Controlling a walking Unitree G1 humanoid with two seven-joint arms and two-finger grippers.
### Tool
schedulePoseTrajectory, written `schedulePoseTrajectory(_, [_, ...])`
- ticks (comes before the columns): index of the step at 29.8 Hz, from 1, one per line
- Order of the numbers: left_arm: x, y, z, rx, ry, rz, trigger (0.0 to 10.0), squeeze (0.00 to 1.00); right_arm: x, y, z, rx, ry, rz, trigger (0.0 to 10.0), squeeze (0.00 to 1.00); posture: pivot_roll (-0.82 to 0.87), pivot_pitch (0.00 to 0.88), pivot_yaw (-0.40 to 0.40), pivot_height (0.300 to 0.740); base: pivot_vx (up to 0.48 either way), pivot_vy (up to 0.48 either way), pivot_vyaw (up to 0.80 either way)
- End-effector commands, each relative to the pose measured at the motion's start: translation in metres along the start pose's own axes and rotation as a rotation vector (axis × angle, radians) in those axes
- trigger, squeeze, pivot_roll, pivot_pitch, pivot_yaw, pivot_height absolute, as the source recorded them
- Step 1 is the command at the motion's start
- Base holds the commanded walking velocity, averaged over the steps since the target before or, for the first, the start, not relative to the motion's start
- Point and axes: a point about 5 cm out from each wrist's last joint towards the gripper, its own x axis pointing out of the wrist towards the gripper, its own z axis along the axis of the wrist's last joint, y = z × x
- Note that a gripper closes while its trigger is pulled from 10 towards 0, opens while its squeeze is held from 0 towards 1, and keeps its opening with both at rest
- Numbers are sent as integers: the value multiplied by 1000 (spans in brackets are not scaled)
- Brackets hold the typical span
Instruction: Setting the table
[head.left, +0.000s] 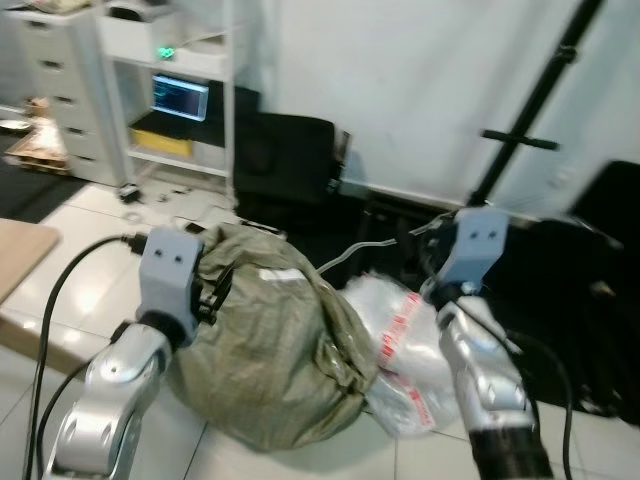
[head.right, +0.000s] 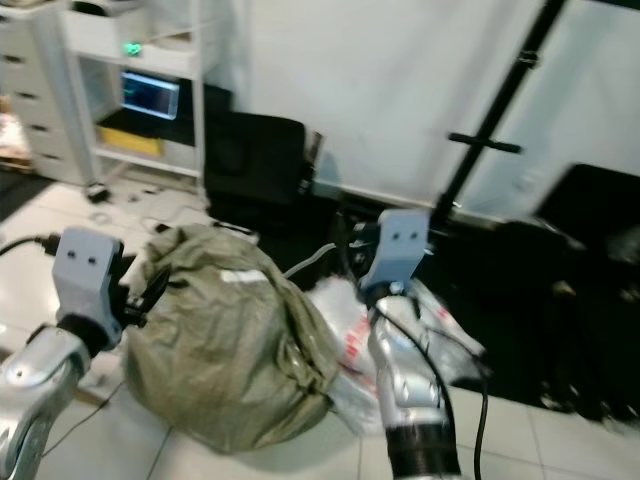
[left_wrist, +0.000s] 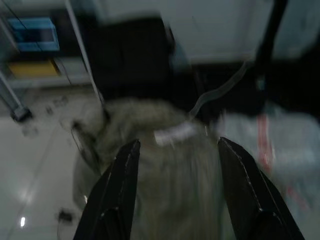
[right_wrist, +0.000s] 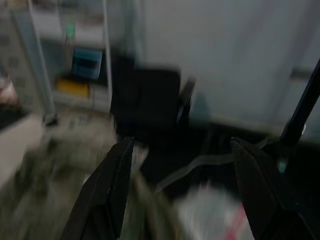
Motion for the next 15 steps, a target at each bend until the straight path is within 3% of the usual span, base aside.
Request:
schedulePoseTrajectory(1, [-2,0,-9,-1,20,-1,10000,0,-7,0,-16,-14,57,12,10000,0,71,47,2,740,0,0,-800])
schedulePoseTrajectory(5, [-10,3,-35,-3,98,18,10000,0,-31,5,-59,0,211,26,10000,0,72,41,-1,740,0,0,-800])
schedulePoseTrajectory(15, [-16,0,-64,-19,166,11,10000,0,-56,9,-96,-25,339,45,10000,0,70,32,-3,740,0,0,-800])
